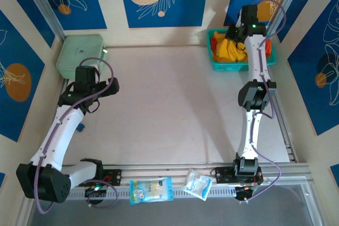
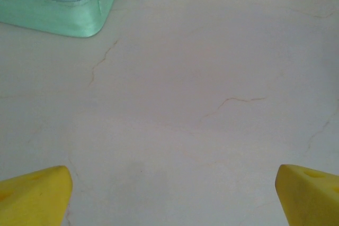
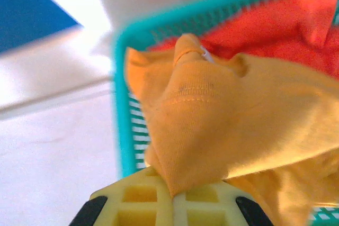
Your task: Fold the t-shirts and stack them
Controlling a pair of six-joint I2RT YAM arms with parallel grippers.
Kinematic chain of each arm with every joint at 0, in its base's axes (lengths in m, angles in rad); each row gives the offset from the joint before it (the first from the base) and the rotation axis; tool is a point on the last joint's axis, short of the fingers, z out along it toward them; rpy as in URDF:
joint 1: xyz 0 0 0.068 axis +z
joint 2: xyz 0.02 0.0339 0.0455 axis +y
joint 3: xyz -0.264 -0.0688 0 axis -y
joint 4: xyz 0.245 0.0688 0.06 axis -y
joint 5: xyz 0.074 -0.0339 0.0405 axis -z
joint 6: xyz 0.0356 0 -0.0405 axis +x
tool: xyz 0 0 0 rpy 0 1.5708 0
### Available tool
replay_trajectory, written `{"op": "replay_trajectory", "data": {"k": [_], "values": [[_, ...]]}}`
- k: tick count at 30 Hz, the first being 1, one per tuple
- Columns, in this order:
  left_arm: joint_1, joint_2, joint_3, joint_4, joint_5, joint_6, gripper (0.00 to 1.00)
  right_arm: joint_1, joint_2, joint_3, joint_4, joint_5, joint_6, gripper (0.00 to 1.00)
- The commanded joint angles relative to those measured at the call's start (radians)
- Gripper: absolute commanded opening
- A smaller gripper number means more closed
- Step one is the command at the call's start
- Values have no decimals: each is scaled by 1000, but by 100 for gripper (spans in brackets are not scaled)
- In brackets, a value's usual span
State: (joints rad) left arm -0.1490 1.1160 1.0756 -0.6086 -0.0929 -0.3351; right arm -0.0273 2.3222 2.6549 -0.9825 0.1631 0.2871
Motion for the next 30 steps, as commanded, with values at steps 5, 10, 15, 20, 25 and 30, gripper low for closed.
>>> {"op": "replay_trajectory", "data": {"k": [5,10,15,20,25,30], "values": [[-14,-62,69,-45,51,13,98,136,-266,12,32,-30,-32,0],[-13,-99,103,-83,41,21,98,270,-365,-24,18,-59,-29,0],[-14,-125,133,-120,16,34,98,464,-462,-232,79,-58,-11,0],[-14,-140,164,-164,-18,51,98,679,-528,-536,184,14,25,0],[-13,-147,195,-207,-41,68,99,845,-546,-856,287,112,123,0],[-14,-150,200,-223,2,57,99,927,-533,-1103,359,122,282,0]]}}
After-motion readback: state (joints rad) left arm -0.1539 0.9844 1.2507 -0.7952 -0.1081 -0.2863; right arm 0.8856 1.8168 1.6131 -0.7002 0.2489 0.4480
